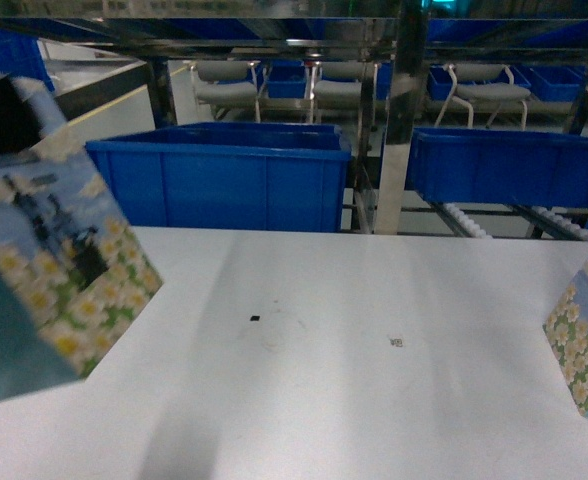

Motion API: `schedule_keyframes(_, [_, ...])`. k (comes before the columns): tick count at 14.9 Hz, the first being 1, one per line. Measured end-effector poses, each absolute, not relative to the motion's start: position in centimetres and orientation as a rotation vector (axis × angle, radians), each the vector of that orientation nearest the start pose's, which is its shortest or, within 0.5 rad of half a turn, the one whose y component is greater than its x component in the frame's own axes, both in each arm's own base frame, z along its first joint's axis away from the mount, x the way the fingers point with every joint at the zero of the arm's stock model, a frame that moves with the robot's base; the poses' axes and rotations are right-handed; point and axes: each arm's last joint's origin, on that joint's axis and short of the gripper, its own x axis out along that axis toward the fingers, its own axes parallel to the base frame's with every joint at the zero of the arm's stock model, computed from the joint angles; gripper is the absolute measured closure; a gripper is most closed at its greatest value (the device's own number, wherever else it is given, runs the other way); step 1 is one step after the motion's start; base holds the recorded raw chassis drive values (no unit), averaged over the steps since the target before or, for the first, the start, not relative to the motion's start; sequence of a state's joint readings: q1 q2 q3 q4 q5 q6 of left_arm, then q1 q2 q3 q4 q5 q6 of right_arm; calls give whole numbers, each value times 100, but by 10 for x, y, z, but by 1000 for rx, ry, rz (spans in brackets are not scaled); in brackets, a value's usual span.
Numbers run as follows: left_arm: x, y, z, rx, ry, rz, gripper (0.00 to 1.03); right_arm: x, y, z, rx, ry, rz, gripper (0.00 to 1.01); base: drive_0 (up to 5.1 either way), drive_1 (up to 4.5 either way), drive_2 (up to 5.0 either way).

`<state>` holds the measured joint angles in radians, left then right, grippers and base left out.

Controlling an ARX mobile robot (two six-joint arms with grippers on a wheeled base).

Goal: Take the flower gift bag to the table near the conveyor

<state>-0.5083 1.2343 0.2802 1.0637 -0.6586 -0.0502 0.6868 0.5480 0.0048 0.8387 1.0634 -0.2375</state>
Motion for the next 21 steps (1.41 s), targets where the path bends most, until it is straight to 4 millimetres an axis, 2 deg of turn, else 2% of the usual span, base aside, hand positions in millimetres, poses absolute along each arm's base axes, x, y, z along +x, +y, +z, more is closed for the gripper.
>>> schedule_keyframes(1, [215,-100,199,-148,-121,169,101,104,53,190,-6,-145,-393,3,0,0,0])
schedule_keyframes(2, [239,-112,190,-164,-104,199,101,104,53,190,-6,-145,-392,3,0,0,0])
schedule_keyframes(3, [267,-122,170,-158,-53,233,101,104,53,190,-6,-145,-392,3,0,0,0])
schedule_keyframes(4, [285,-127,157,-161,-29,254,101,104,53,190,-6,-145,-392,3,0,0,0])
schedule_keyframes(6, [315,-132,144,-183,-25,286,101,104,53,190,-6,-145,-393,3,0,0,0])
schedule_keyframes(16, [369,-143,99,-211,-11,348,101,104,53,190,-6,-145,-392,3,0,0,0])
schedule_keyframes(21, [374,-163,90,-220,-21,337,101,104,53,190,-6,-144,-393,3,0,0,0])
